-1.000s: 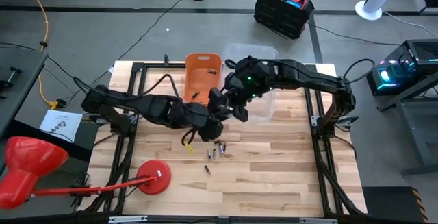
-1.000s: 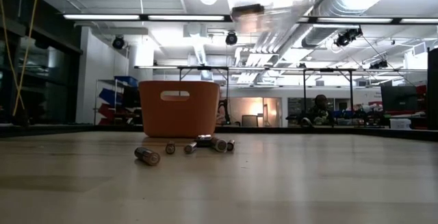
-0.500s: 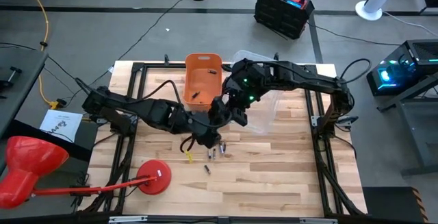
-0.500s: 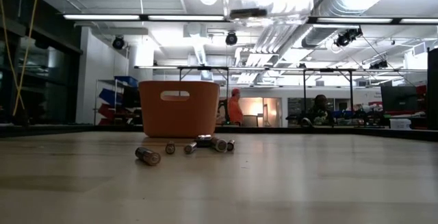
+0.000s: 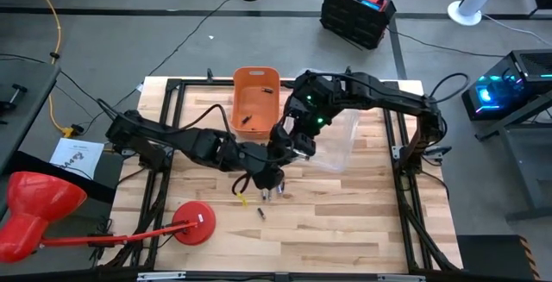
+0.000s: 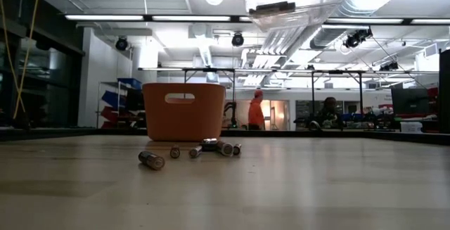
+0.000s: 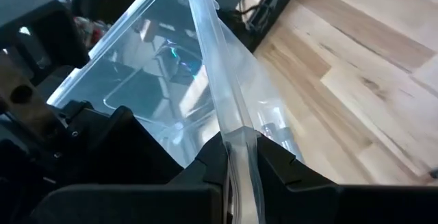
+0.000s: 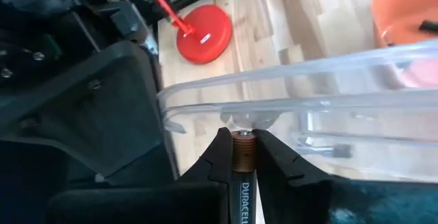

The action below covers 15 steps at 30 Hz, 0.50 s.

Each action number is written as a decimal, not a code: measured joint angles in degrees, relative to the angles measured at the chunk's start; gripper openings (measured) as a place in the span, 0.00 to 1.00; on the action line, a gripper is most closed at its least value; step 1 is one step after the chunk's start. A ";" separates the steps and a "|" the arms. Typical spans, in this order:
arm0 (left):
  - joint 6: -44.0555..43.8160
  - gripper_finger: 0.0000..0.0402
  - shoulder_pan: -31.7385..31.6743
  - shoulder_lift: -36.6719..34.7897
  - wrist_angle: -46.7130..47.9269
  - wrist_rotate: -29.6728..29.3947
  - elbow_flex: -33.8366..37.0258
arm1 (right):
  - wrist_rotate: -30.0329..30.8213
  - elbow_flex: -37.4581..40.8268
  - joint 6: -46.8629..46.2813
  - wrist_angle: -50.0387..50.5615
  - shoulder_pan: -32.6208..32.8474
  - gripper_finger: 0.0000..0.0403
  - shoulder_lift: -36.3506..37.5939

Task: Sort batteries
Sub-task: Put the brown battery into the orange bin

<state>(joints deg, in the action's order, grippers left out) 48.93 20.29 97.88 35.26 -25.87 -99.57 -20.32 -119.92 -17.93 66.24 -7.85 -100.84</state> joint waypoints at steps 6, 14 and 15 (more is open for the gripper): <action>3.37 0.07 0.00 0.01 -3.95 -3.61 0.17 | 2.21 0.11 -0.87 -0.70 -0.03 0.05 -0.02; -7.32 0.07 0.26 -1.15 4.85 -0.38 -3.73 | 1.55 0.03 -1.32 -4.19 -0.25 0.05 0.14; -9.62 0.07 0.26 -1.18 6.56 -0.98 -3.70 | 3.10 0.13 -0.55 -4.79 -0.20 0.05 0.13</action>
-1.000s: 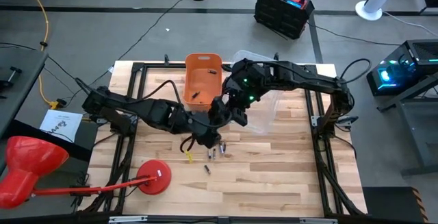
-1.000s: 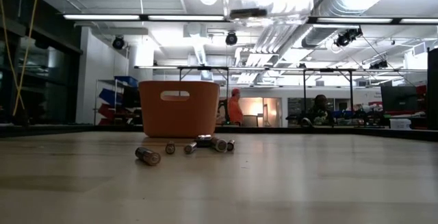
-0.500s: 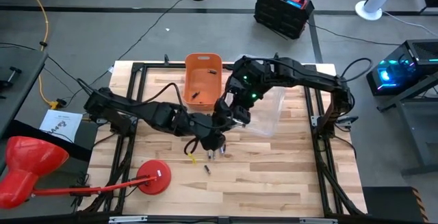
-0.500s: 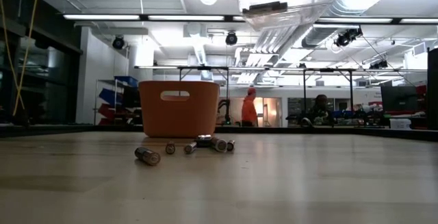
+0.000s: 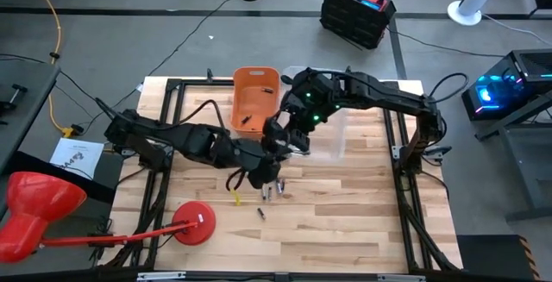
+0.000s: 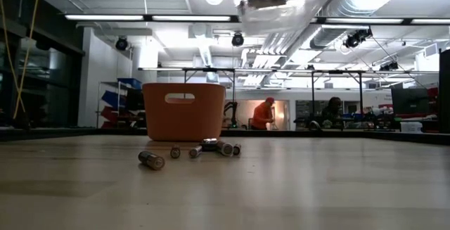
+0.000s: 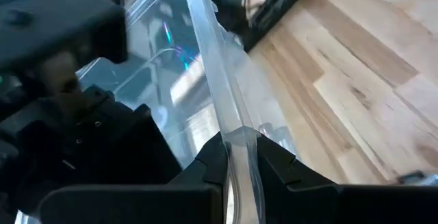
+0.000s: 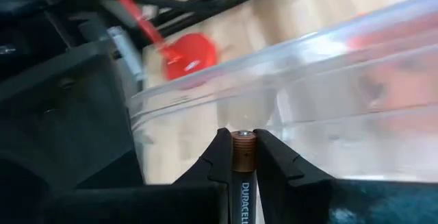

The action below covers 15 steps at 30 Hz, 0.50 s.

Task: Sort batteries
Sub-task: Put the brown battery into the orange bin

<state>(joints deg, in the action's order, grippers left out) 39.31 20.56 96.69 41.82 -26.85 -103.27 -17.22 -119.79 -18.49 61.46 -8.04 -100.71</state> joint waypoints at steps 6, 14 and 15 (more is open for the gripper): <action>-5.73 0.07 -0.32 0.06 4.94 -10.08 0.25 | 9.67 0.04 5.41 -4.78 1.30 0.05 -1.69; -14.51 0.07 -3.49 0.44 2.73 1.01 0.18 | 28.37 0.04 8.14 -3.15 4.70 0.05 -1.61; -14.83 0.07 -3.56 0.80 1.85 2.67 0.20 | 30.79 0.04 8.69 -2.79 4.80 0.05 -1.50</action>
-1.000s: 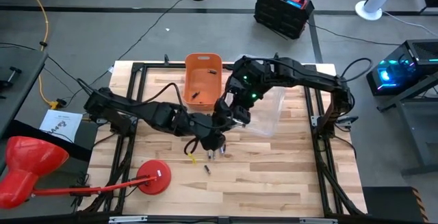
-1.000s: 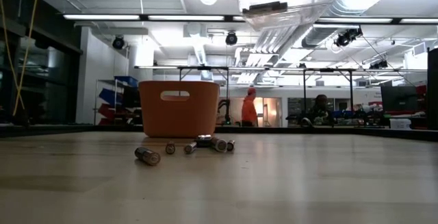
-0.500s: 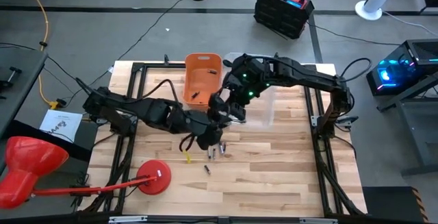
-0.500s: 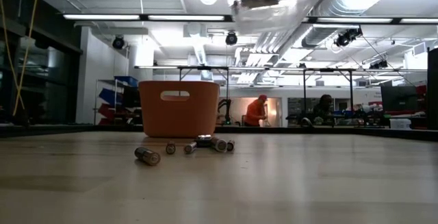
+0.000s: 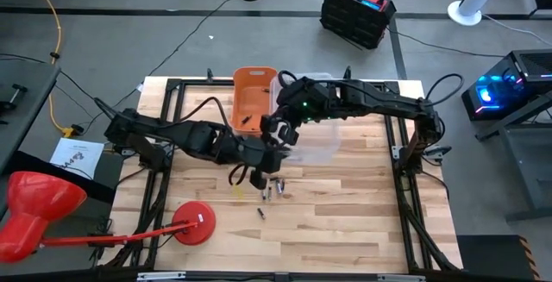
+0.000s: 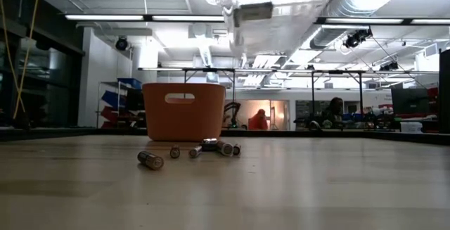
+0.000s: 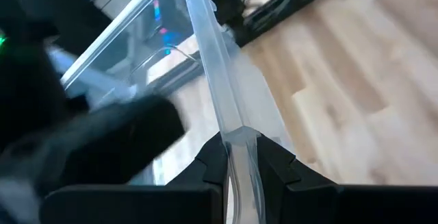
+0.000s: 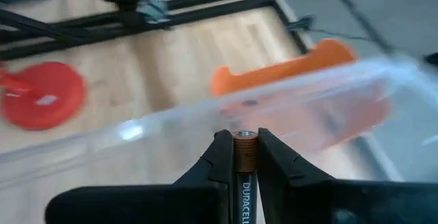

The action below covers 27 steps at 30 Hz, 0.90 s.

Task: Sort batteries
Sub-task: Put the brown battery into the orange bin

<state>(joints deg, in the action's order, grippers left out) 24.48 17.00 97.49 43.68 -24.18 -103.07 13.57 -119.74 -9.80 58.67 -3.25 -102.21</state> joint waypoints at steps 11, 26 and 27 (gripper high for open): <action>-3.64 0.07 -0.35 3.57 -6.04 11.13 -0.15 | 21.12 0.04 8.46 5.24 0.07 0.05 1.20; 9.10 0.07 -1.80 4.20 -22.16 20.32 -0.07 | 17.47 -0.07 19.05 -5.99 -0.71 0.05 2.26; 10.10 0.07 -1.49 4.27 -21.69 18.88 -0.04 | 15.59 -0.07 18.85 -5.54 -1.05 0.05 1.65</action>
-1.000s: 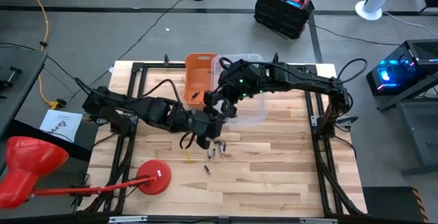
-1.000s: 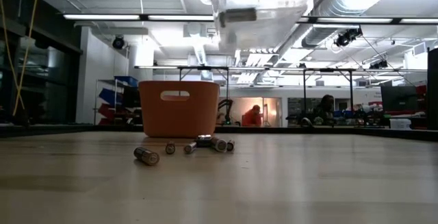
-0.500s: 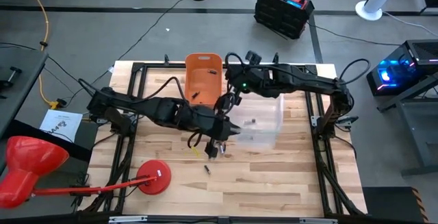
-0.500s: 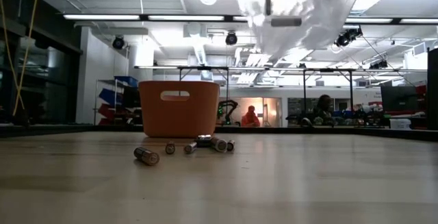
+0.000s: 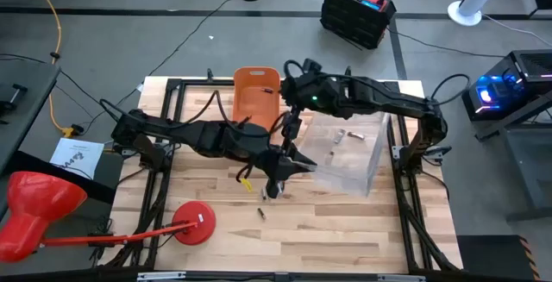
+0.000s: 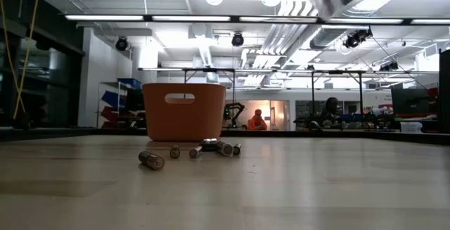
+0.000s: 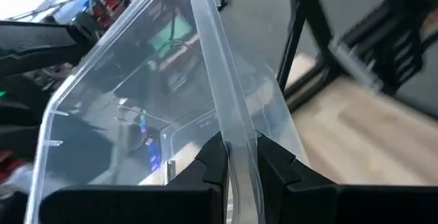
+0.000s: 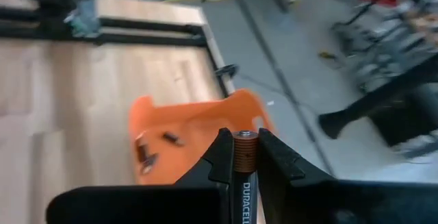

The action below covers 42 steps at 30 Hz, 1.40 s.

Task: Sort batteries
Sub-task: Put the brown battery into the orange bin

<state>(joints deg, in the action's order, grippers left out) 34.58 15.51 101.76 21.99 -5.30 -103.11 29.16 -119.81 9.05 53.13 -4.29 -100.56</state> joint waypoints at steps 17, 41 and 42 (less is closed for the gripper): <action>10.09 0.07 4.19 0.93 7.34 -9.30 -8.57 | -15.81 -0.51 -5.48 4.38 -3.18 0.05 -8.82; -11.91 0.07 8.00 0.49 44.37 -29.24 -13.84 | -0.60 -0.13 -12.32 -2.77 -16.18 0.05 2.61; -14.89 0.07 7.96 0.39 48.11 -31.84 -13.84 | -0.76 -0.13 -12.28 -2.59 -16.67 0.05 3.87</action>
<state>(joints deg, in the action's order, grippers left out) 19.69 23.47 102.16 70.10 -37.14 -116.95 28.40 -119.94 -3.24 50.54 -20.96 -96.69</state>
